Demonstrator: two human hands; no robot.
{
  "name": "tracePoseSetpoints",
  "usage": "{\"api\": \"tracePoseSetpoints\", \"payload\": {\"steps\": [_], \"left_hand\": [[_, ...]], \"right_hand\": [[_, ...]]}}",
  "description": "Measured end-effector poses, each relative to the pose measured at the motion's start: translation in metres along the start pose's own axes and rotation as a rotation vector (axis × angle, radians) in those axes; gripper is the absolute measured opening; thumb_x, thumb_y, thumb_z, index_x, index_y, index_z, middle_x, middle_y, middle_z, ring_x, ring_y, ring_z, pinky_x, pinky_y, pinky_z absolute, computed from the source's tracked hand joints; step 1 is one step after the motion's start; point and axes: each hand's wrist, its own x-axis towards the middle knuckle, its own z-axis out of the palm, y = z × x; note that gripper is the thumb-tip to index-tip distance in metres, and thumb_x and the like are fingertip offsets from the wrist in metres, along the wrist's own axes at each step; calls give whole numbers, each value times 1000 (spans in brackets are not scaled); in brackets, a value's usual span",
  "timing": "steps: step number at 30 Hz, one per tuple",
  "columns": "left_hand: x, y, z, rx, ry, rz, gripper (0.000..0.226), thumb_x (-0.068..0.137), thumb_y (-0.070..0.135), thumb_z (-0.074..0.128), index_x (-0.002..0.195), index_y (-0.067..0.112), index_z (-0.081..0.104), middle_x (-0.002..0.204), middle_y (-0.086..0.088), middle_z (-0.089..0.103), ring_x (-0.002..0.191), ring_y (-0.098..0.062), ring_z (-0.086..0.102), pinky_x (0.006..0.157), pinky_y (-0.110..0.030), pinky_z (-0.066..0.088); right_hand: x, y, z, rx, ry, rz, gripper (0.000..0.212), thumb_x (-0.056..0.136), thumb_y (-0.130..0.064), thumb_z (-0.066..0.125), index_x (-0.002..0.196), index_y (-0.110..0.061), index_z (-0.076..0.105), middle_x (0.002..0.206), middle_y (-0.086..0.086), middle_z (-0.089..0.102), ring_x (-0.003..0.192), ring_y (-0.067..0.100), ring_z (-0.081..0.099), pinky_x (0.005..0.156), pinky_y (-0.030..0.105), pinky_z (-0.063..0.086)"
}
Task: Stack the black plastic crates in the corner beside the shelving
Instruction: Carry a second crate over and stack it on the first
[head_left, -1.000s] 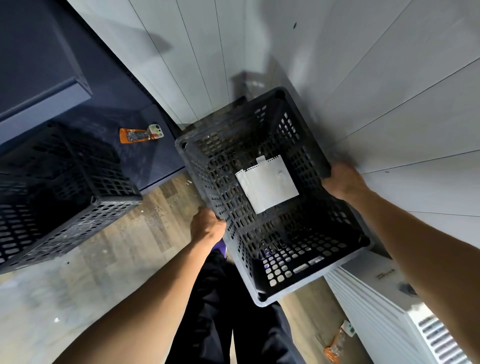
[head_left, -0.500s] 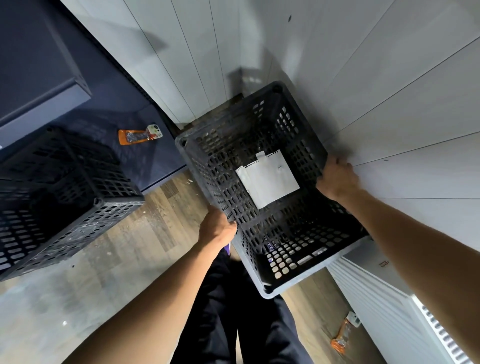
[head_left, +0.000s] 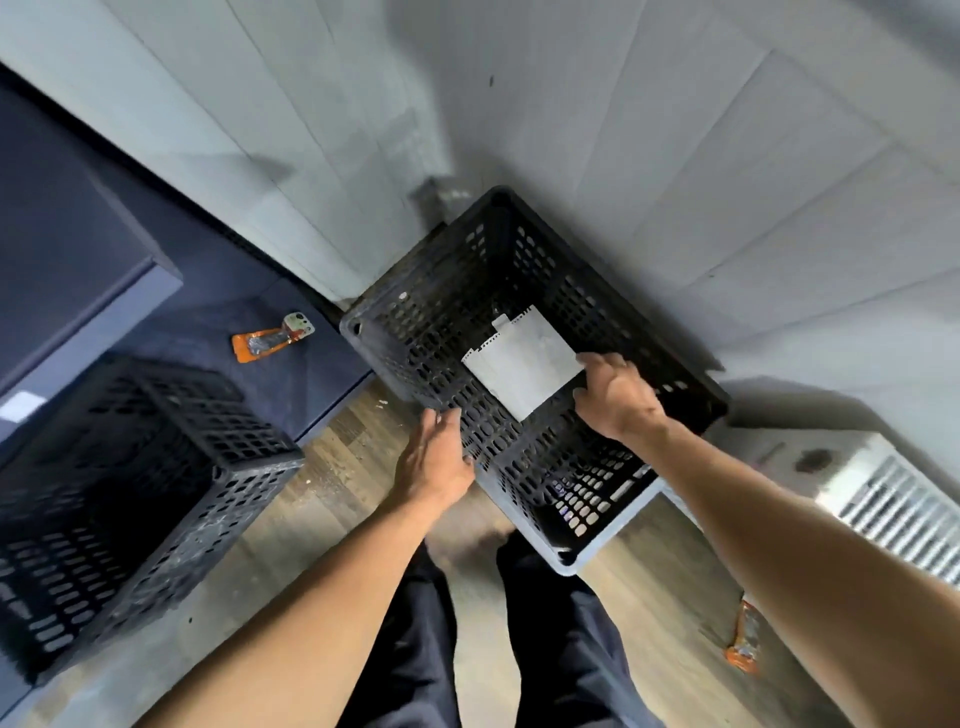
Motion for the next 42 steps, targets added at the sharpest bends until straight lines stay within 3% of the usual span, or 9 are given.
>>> {"api": "tracePoseSetpoints", "payload": {"steps": [3,6,14,19,23,26,31,37,42], "left_hand": [[8,-14,7,179,15,150,60,88,26,67,141,21,41,140,-5,36,133,-25,35,103,-38,42],[20,-33,20,376,40,329,51,87,38,63,134,21,51,137,-3,46,136,-23,33,119,-38,17],[46,-81,27,466,-59,720,56,87,39,65,138,24,48,139,0,47,142,-19,28,119,-36,-3],[75,-87,26,583,-52,810,49,87,43,64,133,29,53,126,1,55,125,-20,44,118,-39,11],[96,-83,38,700,-25,850,31,89,48,59,116,33,61,108,1,65,104,-24,56,97,-37,31],[92,-67,47,775,-11,833,24,91,49,56,105,33,65,99,0,65,96,-27,62,88,-39,36],[92,-50,45,875,-45,854,16,94,41,57,104,36,69,95,0,58,80,-26,55,69,-33,37],[98,-61,43,788,-15,1049,9,91,33,60,93,38,67,90,9,60,88,-23,62,68,-34,39],[98,-56,38,832,-86,992,16,92,48,51,94,38,64,85,6,65,86,-25,61,74,-36,43]], "right_hand": [[-25,0,25,70,-12,26,51,94,-23,48,144,-18,42,138,15,48,126,34,46,105,38,40],[-50,-3,64,105,-40,93,52,91,-21,47,143,-20,44,134,15,52,122,35,50,100,39,45],[-68,-79,157,259,12,235,40,93,-30,50,129,-13,53,122,19,58,117,38,54,97,39,44],[-78,-78,188,222,54,254,50,91,-32,55,138,-17,47,126,14,56,120,35,49,100,41,43],[-84,-56,213,138,108,301,35,86,-20,55,121,-16,53,117,10,60,112,33,54,84,38,44],[-77,-57,219,107,207,306,24,91,-20,49,113,-21,57,105,6,67,100,33,63,68,35,38],[-69,-42,221,100,227,211,13,95,-28,47,100,-26,58,90,5,69,84,32,65,64,34,41],[-66,-28,218,130,148,84,6,92,-30,49,86,-32,49,78,-1,58,73,27,56,65,34,43],[-67,-27,217,136,146,37,12,93,-31,51,83,-34,45,73,-2,53,69,28,54,63,34,41]]}}
